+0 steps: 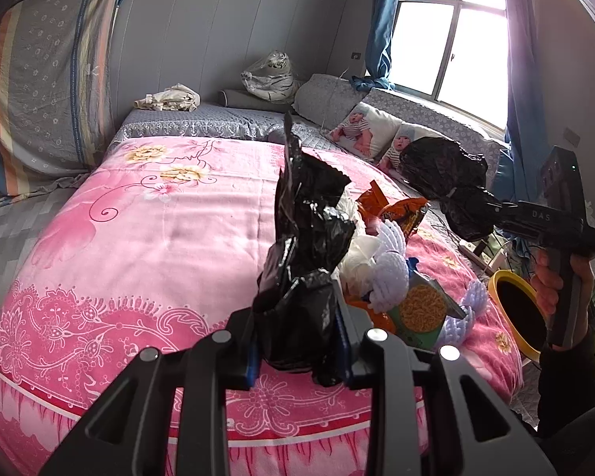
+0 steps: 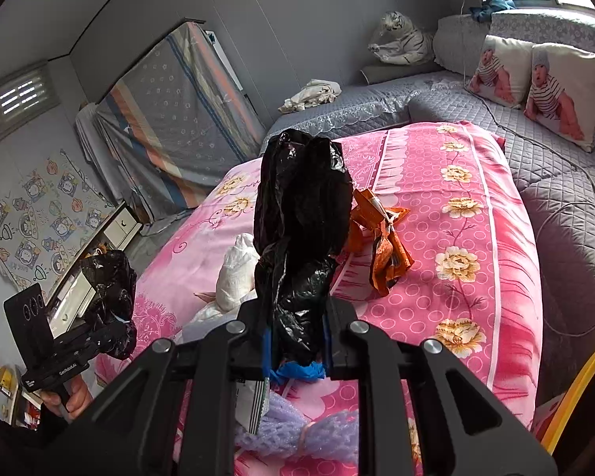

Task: Collect trash
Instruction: 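Carry both black bags over the yellow bin and open both tools to drop them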

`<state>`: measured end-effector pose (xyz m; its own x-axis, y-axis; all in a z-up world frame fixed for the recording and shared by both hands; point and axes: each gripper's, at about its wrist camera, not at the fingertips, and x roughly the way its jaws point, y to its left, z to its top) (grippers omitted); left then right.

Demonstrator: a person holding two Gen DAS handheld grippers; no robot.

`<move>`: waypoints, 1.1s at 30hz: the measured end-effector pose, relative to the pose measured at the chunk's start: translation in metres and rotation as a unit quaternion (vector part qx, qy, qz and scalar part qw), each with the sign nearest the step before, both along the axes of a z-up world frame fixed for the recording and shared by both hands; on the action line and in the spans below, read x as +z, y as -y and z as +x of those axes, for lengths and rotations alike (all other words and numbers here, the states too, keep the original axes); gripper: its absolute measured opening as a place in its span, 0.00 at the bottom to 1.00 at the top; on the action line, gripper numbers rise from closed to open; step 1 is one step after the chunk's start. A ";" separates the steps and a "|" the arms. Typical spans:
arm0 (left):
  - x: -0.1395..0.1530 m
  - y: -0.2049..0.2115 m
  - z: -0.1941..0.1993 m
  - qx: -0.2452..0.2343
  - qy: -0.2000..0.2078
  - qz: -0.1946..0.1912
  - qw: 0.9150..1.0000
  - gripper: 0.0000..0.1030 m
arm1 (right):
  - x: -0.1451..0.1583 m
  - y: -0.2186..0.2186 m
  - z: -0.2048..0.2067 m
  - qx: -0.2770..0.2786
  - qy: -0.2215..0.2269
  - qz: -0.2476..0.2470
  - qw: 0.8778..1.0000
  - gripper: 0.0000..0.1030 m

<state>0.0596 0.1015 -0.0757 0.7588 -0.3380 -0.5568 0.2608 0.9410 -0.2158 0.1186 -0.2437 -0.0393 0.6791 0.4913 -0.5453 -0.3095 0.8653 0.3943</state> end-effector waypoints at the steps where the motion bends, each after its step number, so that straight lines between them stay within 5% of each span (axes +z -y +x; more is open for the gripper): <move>1: 0.001 0.003 0.001 -0.002 0.000 0.001 1.000 0.26 | 0.001 0.002 -0.003 -0.003 0.000 0.003 1.000 0.16; 16: 0.017 0.093 0.034 -0.088 0.007 0.001 0.996 0.26 | 0.003 0.088 -0.049 -0.139 0.020 0.022 0.990 0.16; 33: 0.045 0.249 0.051 -0.216 0.062 -0.013 0.974 0.27 | 0.030 0.171 -0.133 -0.306 0.114 -0.017 0.945 0.16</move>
